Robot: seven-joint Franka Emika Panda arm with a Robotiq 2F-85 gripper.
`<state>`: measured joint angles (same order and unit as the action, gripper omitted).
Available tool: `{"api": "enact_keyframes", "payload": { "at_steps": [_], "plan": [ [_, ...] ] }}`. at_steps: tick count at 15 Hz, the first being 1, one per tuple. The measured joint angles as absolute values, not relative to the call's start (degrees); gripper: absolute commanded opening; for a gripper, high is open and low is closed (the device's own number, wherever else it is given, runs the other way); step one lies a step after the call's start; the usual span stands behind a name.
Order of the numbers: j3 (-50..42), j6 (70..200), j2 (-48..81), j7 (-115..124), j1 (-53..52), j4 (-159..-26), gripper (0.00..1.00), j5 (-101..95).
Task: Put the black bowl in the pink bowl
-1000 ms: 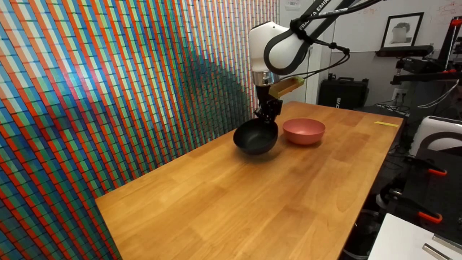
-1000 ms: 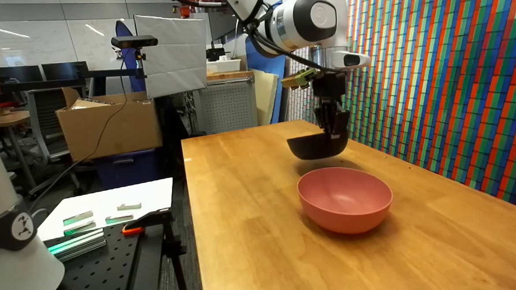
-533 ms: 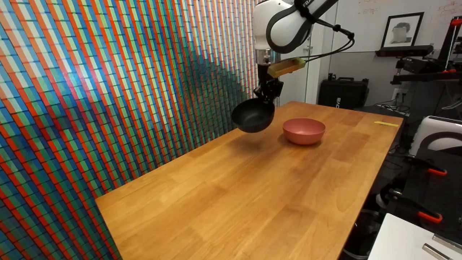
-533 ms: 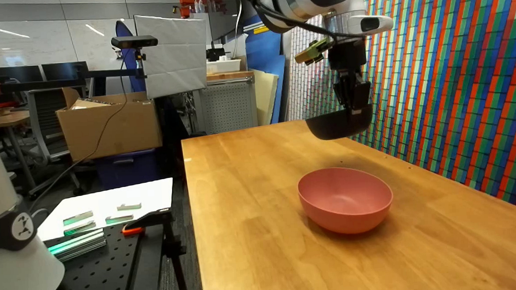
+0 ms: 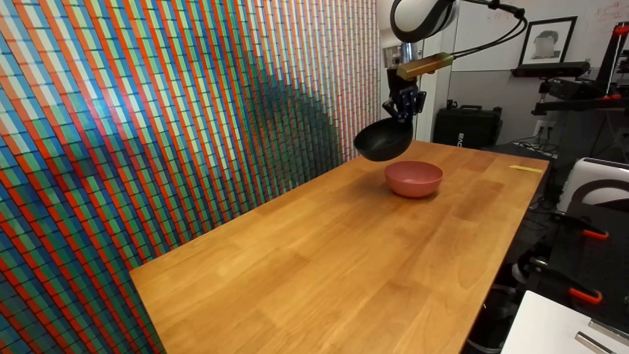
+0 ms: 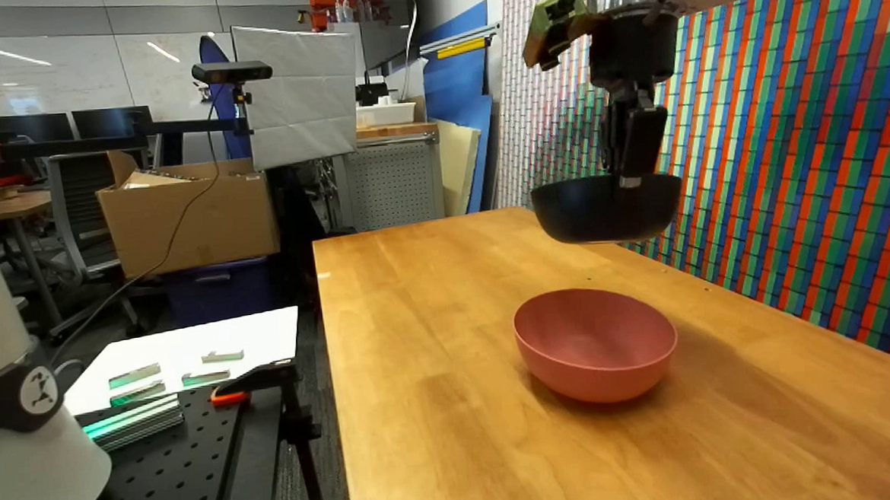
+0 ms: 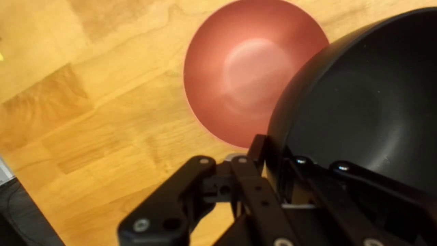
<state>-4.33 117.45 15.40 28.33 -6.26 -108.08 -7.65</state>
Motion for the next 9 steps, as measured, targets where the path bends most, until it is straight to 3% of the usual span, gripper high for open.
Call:
{"api": "enact_keyframes", "payload": {
  "at_steps": [9],
  "plan": [
    [-4.4,115.3,9.8,28.0,-1.2,-115.8,0.02,-5.5]
  ]
}}
